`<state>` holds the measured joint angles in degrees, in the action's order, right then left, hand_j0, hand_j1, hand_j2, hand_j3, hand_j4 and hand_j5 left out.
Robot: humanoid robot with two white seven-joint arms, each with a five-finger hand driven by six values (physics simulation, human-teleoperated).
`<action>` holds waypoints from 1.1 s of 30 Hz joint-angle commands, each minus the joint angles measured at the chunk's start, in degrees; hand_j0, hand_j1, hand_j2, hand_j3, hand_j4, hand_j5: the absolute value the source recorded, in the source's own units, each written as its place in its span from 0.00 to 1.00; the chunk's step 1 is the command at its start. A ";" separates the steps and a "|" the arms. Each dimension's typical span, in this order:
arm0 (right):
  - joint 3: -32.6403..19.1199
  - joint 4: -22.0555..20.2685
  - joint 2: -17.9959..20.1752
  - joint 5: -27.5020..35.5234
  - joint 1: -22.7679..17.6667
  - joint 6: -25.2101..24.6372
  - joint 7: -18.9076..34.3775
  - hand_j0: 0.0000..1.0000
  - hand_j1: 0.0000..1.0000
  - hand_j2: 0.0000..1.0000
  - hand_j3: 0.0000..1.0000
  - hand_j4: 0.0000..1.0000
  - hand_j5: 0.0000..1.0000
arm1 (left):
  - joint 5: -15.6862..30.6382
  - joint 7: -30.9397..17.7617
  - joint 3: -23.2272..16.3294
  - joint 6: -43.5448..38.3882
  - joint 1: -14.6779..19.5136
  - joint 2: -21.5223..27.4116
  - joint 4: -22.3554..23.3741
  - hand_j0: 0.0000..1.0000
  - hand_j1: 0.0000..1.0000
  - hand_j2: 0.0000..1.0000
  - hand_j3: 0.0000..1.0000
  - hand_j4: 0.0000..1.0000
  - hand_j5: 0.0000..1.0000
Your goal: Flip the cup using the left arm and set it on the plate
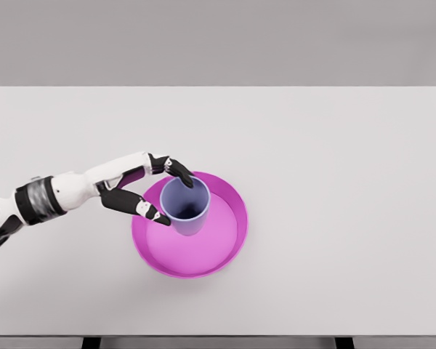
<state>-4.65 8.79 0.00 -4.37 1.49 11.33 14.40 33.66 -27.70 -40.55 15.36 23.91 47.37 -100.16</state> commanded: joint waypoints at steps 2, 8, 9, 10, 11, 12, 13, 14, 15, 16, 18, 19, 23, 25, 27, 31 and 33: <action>-0.01 0.00 0.00 -0.03 0.00 0.01 0.02 1.00 1.00 1.00 1.00 1.00 1.00 | -1.05 0.02 0.03 -0.50 -0.09 -0.88 0.32 0.60 0.60 0.60 0.60 0.60 0.60; -0.01 0.00 0.00 -0.03 0.00 0.01 0.02 1.00 1.00 1.00 1.00 1.00 1.00 | -1.32 0.02 0.12 -0.59 -0.35 -1.49 0.41 0.62 0.62 0.62 0.62 0.62 0.62; -0.01 0.00 0.00 -0.03 0.00 0.01 0.02 1.00 1.00 1.00 1.00 1.00 1.00 | -1.49 0.02 0.12 -0.59 -0.35 -1.41 0.41 0.67 0.67 0.67 0.67 0.67 0.67; -0.01 0.00 0.00 -0.03 0.00 0.01 0.02 1.00 1.00 1.00 1.00 1.00 1.00 | -1.58 0.02 0.12 -0.59 -0.44 -1.41 0.32 0.75 0.75 0.75 0.75 0.75 0.75; -0.01 0.00 0.00 -0.03 0.00 0.01 0.02 1.00 1.00 1.00 1.00 1.00 1.00 | -1.67 0.02 0.12 -0.59 -0.35 -1.49 0.32 0.86 0.86 0.86 0.86 0.86 0.86; -0.01 0.00 0.00 -0.03 0.00 0.01 0.02 1.00 1.00 1.00 1.00 1.00 1.00 | -1.67 0.02 0.12 -0.59 -0.35 -1.41 0.32 0.90 0.90 0.90 0.90 0.90 0.90; -0.01 0.00 0.00 -0.03 0.00 0.01 0.02 1.00 1.00 1.00 1.00 1.00 1.00 | -1.67 0.02 0.12 -0.50 -0.35 -1.41 0.32 0.93 0.93 0.93 0.93 0.93 0.93; -0.01 0.00 0.00 -0.03 0.00 0.01 0.02 1.00 1.00 1.00 1.00 1.00 1.00 | -1.67 0.02 0.12 -0.50 -0.35 -1.41 0.32 0.96 0.96 0.96 0.96 0.96 0.96; -0.01 0.00 0.00 -0.03 0.00 0.01 0.02 1.00 1.00 1.00 1.00 1.00 1.00 | -1.67 0.11 0.12 -0.59 -0.35 -1.41 0.32 0.98 0.98 0.98 0.98 0.98 0.98; -0.01 0.00 0.00 -0.03 0.00 0.01 0.02 1.00 1.00 1.00 1.00 1.00 1.00 | -1.84 0.11 0.12 -0.50 -0.44 -1.41 0.32 0.99 0.99 0.99 0.99 0.99 0.99; -0.01 0.00 0.00 -0.03 0.00 0.01 0.02 1.00 1.00 1.00 1.00 1.00 1.00 | -1.84 0.11 0.20 -0.59 -0.44 -1.41 0.32 1.00 1.00 1.00 1.00 1.00 1.00; -0.01 0.00 0.00 -0.03 0.00 0.01 0.02 1.00 1.00 1.00 1.00 1.00 1.00 | -1.93 0.19 0.20 -0.59 -0.53 -1.32 0.32 1.00 1.00 1.00 1.00 1.00 1.00; 0.08 0.00 0.00 -0.03 0.00 0.01 0.02 1.00 1.00 1.00 1.00 1.00 1.00 | -1.84 0.19 0.20 -0.42 -0.70 0.09 0.23 1.00 1.00 1.00 1.00 1.00 1.00; -0.01 0.00 0.00 -0.03 0.00 0.01 0.02 1.00 1.00 1.00 1.00 1.00 1.00 | -1.84 0.19 0.20 -0.42 -0.70 0.44 0.14 1.00 1.00 1.00 1.00 1.00 1.00; -0.01 0.00 0.00 -0.03 0.00 0.01 0.02 1.00 1.00 1.00 1.00 1.00 1.00 | -1.67 0.19 0.55 -0.42 -0.70 1.58 -0.30 1.00 1.00 1.00 1.00 1.00 1.00; -0.01 0.00 0.00 -0.03 0.00 0.01 0.02 1.00 1.00 1.00 1.00 1.00 1.00 | 0.26 -0.16 1.17 0.55 0.79 2.99 -0.91 1.00 1.00 1.00 1.00 1.00 1.00; 0.08 0.00 0.00 -0.03 0.00 0.01 0.02 1.00 1.00 1.00 1.00 1.00 1.00 | 2.46 -0.77 1.17 4.41 2.46 3.77 -0.91 1.00 1.00 1.00 1.00 1.00 1.00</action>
<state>-4.64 8.79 0.00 -4.37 1.49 11.33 14.40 34.27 -28.14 -39.53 17.86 27.07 50.52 -100.91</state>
